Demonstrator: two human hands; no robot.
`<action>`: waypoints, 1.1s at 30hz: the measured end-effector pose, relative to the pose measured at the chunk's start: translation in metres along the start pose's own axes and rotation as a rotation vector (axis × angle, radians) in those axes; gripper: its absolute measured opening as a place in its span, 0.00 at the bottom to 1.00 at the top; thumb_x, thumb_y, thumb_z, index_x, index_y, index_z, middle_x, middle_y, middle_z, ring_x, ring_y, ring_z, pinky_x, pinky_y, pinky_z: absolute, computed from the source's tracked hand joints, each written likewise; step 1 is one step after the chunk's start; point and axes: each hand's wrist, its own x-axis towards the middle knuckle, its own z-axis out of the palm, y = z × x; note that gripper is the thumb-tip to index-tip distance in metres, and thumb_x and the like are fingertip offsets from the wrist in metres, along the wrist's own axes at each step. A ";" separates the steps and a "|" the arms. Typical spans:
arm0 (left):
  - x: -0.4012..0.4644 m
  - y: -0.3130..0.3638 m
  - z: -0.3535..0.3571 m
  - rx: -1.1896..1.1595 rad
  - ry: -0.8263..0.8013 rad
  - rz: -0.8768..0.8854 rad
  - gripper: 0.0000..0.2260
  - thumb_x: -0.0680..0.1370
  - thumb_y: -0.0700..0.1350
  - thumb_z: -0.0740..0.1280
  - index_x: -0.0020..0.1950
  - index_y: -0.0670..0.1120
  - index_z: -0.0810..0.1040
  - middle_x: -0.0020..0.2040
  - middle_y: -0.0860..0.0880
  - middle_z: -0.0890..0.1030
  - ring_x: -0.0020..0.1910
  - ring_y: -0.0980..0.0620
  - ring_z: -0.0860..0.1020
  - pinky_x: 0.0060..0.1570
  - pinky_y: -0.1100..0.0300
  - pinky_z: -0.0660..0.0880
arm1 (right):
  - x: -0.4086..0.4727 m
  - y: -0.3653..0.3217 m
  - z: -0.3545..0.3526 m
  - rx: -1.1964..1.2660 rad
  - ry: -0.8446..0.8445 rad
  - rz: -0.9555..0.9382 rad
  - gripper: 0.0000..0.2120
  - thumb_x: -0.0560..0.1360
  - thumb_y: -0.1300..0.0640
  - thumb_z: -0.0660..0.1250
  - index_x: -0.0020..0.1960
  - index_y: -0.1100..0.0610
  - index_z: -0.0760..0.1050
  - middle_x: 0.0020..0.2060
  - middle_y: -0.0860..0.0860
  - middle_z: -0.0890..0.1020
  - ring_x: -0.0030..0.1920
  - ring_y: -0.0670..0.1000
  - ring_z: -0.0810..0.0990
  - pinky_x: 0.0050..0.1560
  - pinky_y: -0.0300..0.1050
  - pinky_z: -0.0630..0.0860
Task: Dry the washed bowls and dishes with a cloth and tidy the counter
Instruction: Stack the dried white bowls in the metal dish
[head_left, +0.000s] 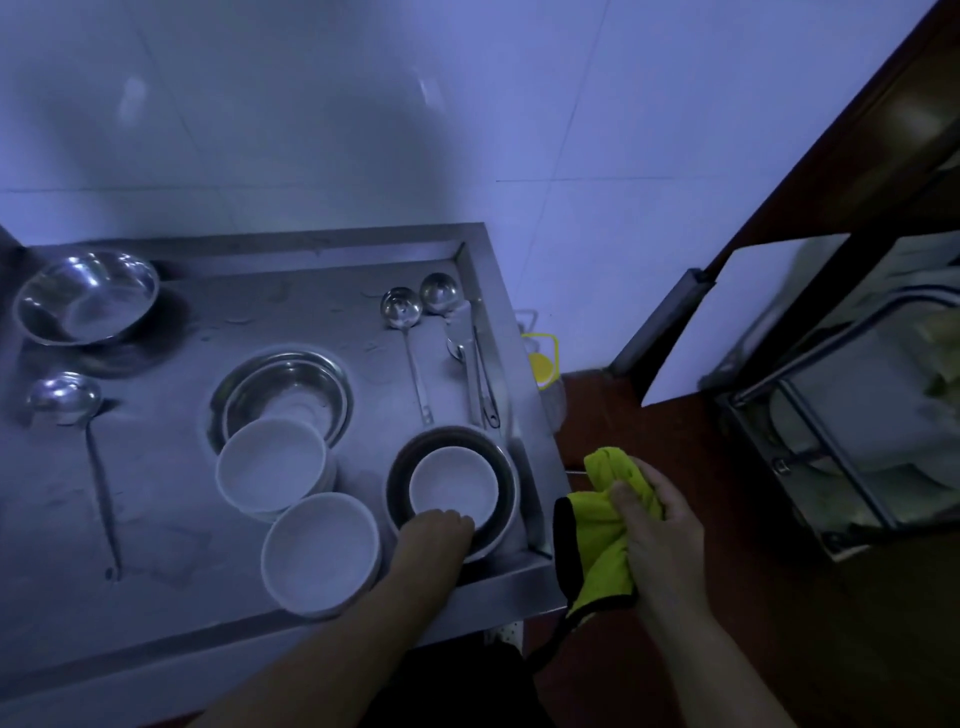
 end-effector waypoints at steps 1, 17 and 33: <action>0.000 -0.001 0.002 0.000 -0.006 -0.008 0.10 0.78 0.37 0.56 0.56 0.42 0.74 0.55 0.43 0.77 0.55 0.42 0.76 0.50 0.51 0.72 | -0.002 0.001 0.000 -0.006 0.001 0.004 0.11 0.75 0.64 0.69 0.52 0.50 0.80 0.44 0.48 0.84 0.40 0.44 0.83 0.37 0.35 0.78; -0.039 0.010 0.002 -0.337 0.274 -0.038 0.10 0.77 0.45 0.57 0.53 0.50 0.76 0.51 0.52 0.79 0.52 0.49 0.76 0.44 0.56 0.71 | -0.006 0.096 0.022 -1.063 -0.341 -0.178 0.24 0.80 0.56 0.60 0.75 0.53 0.61 0.75 0.54 0.59 0.75 0.51 0.55 0.71 0.45 0.55; 0.007 -0.082 -0.055 -0.326 0.265 -0.215 0.10 0.77 0.41 0.60 0.56 0.43 0.78 0.53 0.44 0.78 0.51 0.44 0.77 0.49 0.54 0.71 | 0.017 0.076 0.056 -0.983 -0.279 -0.362 0.15 0.75 0.64 0.64 0.60 0.56 0.78 0.52 0.55 0.81 0.54 0.57 0.76 0.51 0.49 0.71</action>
